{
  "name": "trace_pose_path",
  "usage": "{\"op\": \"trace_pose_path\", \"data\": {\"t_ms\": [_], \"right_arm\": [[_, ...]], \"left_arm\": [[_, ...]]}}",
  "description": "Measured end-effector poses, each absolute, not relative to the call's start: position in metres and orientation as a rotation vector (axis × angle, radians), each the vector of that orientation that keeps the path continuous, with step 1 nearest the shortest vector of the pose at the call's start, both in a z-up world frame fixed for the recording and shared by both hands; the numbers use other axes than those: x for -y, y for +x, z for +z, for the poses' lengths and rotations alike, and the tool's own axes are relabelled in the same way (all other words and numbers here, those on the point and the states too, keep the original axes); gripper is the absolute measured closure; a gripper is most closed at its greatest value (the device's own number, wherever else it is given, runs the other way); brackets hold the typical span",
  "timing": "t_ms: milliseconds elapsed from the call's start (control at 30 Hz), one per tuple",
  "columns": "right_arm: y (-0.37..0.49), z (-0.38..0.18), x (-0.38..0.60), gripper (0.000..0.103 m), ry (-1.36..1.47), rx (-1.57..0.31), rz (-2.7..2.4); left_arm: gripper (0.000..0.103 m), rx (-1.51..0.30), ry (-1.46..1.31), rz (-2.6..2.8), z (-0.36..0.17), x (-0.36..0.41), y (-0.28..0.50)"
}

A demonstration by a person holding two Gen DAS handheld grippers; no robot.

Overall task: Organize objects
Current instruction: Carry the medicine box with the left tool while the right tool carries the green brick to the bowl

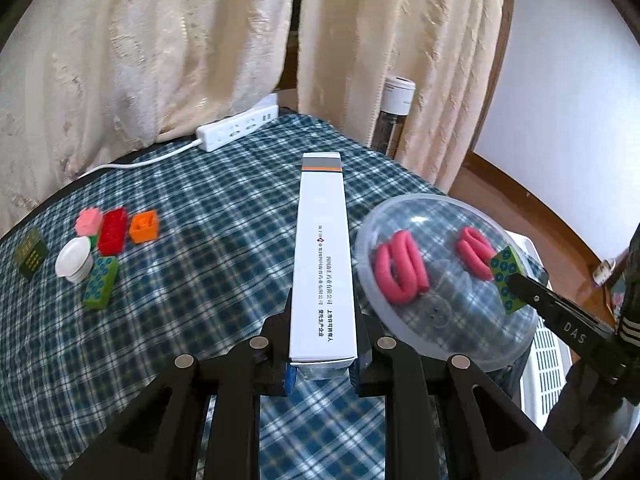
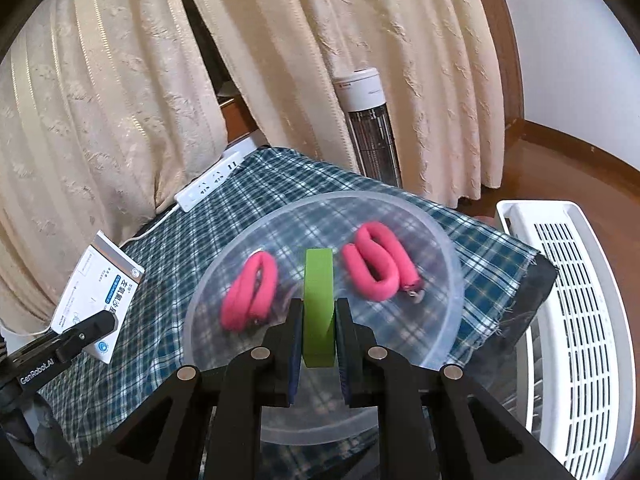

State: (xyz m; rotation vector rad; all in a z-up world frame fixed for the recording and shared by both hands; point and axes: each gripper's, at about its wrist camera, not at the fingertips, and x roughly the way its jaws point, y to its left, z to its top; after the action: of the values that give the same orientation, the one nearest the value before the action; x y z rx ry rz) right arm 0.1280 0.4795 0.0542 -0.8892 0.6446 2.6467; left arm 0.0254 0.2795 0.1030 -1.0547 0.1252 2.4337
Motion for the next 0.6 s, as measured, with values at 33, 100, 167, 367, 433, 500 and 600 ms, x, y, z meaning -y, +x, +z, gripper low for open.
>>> {"op": "trace_pose_path", "data": {"t_ms": [33,100,167,367,433,500,600], "right_arm": [[0.128,0.054,-0.481,0.087,-0.888,-0.646,2.645],[0.128,0.052,-0.486,0.087,-0.886,-0.651,2.638],[0.128,0.05,-0.49,0.087,-0.888,-0.658,2.631],[0.128,0.049,-0.497,0.087,-0.888,-0.655,2.628],[0.129,0.048,-0.498,0.087,-0.886,-0.648,2.627],[0.129,0.048,-0.501,0.087,-0.887,-0.654,2.628],[0.128,0.048,-0.503,0.086,-0.889,-0.658,2.632]], "left_arm": [[0.083,-0.129,-1.053,2.429,0.103,-0.282,0.026],[0.083,-0.14,-1.049,2.42,0.104,-0.29,0.027],[0.083,-0.151,-1.044,2.409,0.104,-0.297,0.028],[0.083,-0.174,-1.04,2.378,0.104,-0.317,0.026],[0.083,-0.184,-1.038,2.367,0.104,-0.323,0.026],[0.083,-0.196,-1.036,2.353,0.104,-0.33,0.026],[0.083,-0.21,-1.034,2.336,0.103,-0.34,0.024]]}}
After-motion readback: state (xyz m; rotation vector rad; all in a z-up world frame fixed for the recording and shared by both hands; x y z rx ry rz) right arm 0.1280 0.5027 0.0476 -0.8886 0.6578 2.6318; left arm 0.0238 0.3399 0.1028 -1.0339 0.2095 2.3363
